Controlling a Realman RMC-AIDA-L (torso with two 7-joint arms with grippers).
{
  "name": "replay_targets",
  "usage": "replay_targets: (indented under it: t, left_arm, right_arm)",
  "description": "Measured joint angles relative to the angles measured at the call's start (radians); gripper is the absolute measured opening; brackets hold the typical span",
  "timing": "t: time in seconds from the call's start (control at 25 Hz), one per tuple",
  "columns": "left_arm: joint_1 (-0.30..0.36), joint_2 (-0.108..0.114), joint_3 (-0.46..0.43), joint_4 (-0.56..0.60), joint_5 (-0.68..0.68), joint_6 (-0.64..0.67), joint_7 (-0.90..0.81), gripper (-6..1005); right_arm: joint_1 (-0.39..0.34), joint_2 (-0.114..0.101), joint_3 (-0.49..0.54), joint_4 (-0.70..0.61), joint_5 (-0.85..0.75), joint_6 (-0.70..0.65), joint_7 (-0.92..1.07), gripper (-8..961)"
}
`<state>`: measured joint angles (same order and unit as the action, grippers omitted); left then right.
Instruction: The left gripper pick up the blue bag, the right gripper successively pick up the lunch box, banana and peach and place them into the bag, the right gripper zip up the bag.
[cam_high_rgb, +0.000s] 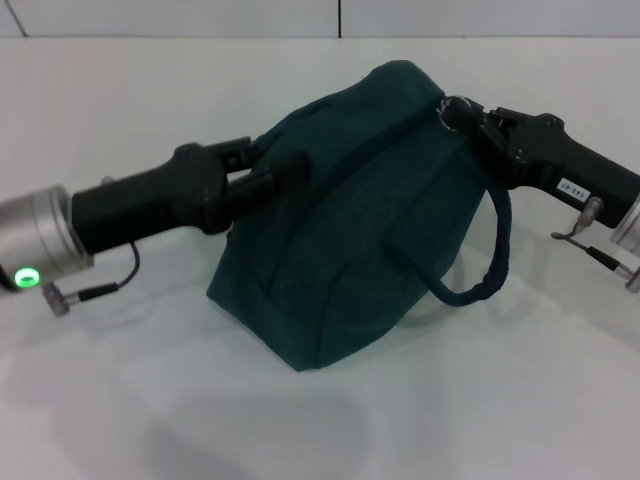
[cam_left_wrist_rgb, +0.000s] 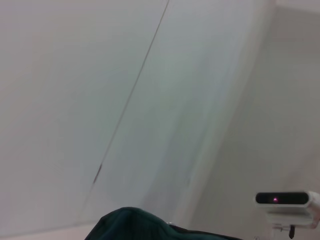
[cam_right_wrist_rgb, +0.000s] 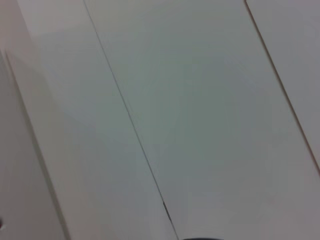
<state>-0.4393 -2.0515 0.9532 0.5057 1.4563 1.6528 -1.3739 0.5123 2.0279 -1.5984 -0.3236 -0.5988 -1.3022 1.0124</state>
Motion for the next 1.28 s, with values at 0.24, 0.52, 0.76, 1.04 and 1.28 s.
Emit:
replay_targets:
  t: [0.24,0.52,0.76,1.04,1.28]
  left_arm:
    - [-0.072,0.013,-0.013,0.146,0.124,-0.058,-0.231,362]
    - [-0.073,0.02,-0.135,0.306,0.123,-0.056,-0.3,363]
    - [-0.084,0.016,-0.176,0.443,0.134,-0.058,-0.374,363]
    - [-0.214,0.01,-0.115,0.514,0.363,-0.074,-0.523,364]
    - [-0.351,0.001,-0.108,0.511,0.62,-0.101,-0.663,364]
  right_arm:
    - [-0.004,0.0,0.0,0.001,0.001,-0.005,-0.002,15]
    - [-0.006,0.0,0.0,0.004,0.004,-0.005,-0.007,15]
    - [-0.006,0.0,0.002,0.005,0.004,-0.005,-0.007,15]
    - [-0.009,0.0,0.006,0.012,0.004,-0.017,-0.007,15]
    - [-0.019,0.0,0.007,0.013,0.015,-0.034,-0.007,15]
